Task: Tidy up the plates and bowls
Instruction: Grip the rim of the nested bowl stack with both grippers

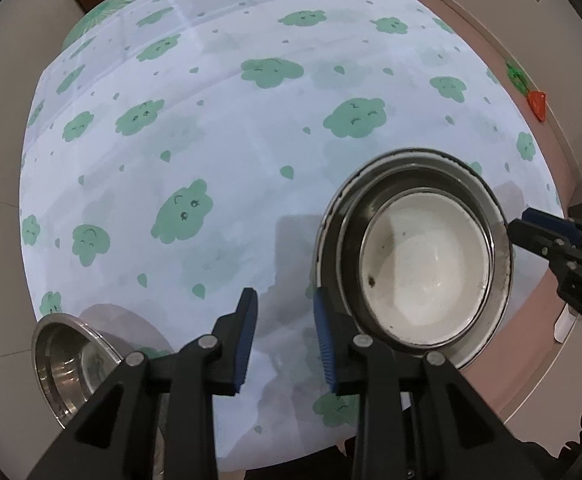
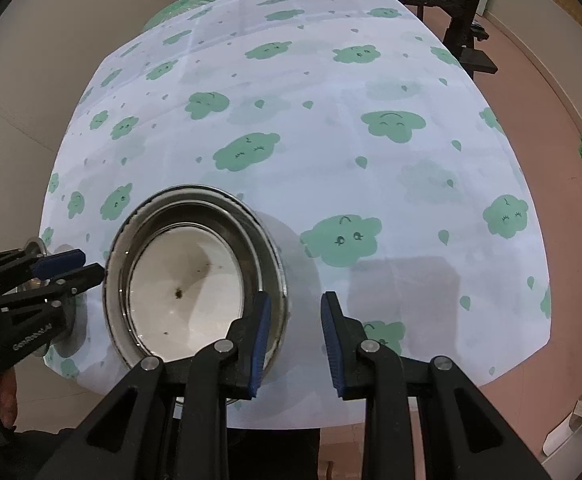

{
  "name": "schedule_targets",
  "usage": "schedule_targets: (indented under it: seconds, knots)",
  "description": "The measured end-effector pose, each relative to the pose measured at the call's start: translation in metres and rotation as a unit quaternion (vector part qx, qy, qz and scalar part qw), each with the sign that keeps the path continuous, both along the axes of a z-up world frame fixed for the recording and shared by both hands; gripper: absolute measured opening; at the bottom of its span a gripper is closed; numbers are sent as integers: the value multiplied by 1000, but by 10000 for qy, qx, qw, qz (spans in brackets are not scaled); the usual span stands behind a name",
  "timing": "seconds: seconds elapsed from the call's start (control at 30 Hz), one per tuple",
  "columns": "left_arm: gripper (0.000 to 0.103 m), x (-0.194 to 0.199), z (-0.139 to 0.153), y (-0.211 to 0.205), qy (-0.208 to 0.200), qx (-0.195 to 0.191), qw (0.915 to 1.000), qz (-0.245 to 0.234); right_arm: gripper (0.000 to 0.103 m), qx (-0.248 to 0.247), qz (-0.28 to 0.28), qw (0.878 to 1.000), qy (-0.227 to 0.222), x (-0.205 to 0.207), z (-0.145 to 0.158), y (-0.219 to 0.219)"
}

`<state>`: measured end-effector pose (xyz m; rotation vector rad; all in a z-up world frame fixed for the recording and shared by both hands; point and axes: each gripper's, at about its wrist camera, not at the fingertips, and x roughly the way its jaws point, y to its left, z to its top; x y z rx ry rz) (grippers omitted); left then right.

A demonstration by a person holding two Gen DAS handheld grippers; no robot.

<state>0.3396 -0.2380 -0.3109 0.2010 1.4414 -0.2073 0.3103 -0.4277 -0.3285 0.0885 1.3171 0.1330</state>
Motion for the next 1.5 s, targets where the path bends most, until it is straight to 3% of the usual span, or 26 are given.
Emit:
schedule_targets:
  seconds: [0.17,0.8,0.87,0.93,1.07,1.5]
  knots:
    - [29,0,-6,0,182,-130,9997,61,28,32,79,9999,56,4,-5,0]
    - [24,2,-29,-10,455,7,9989,139,28,163,252,9992,261,5,-24,0]
    - [14,3,-30,-12,453,19,9989,90,28,202,243,9991,268,6,-25,-1]
    - [7,3,-31,-16,474,10,9989,31,22,249,270,9989,286,6,-26,1]
    - [6,5,-30,-16,498,41,9987,38,7,337,343,9984,312,8,-25,7]
    - [6,0,-18,-12,419,95,9991,6,7,228,401,9984,339,10,-18,11]
